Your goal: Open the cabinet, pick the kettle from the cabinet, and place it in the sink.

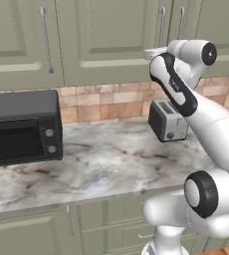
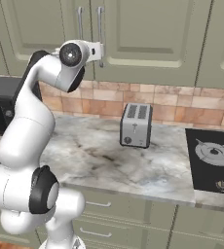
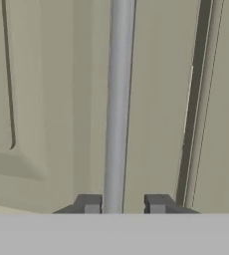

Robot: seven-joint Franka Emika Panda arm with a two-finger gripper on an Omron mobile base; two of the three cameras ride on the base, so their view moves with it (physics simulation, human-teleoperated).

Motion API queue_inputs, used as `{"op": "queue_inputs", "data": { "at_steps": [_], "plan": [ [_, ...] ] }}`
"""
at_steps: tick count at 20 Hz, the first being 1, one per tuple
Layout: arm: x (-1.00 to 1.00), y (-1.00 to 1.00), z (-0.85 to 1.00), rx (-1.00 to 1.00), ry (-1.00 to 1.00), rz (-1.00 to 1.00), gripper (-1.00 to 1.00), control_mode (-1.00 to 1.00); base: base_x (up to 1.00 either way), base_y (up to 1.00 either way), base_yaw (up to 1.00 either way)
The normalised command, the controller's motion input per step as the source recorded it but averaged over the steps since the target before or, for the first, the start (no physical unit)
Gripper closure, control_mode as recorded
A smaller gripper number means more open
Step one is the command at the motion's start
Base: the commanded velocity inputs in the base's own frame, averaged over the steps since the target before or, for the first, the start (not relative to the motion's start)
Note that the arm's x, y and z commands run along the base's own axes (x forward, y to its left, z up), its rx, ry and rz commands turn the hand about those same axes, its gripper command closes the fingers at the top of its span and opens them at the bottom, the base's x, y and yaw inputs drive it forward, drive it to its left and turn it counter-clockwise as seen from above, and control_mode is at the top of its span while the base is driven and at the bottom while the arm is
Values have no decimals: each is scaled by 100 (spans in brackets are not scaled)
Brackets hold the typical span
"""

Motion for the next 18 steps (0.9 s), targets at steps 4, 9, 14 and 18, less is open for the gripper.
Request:
{"op": "queue_inputs", "data": {
  "at_steps": [4,9,14,18],
  "plan": [
    [-10,36,1,0,0,0,100,-100,0,0,0],
    [-18,33,5,0,3,0,100,-100,0,0,0],
    [-22,32,8,0,6,0,100,-100,0,0,0],
    [-30,33,11,-2,3,0,100,-100,0,0,0]
  ]
}}
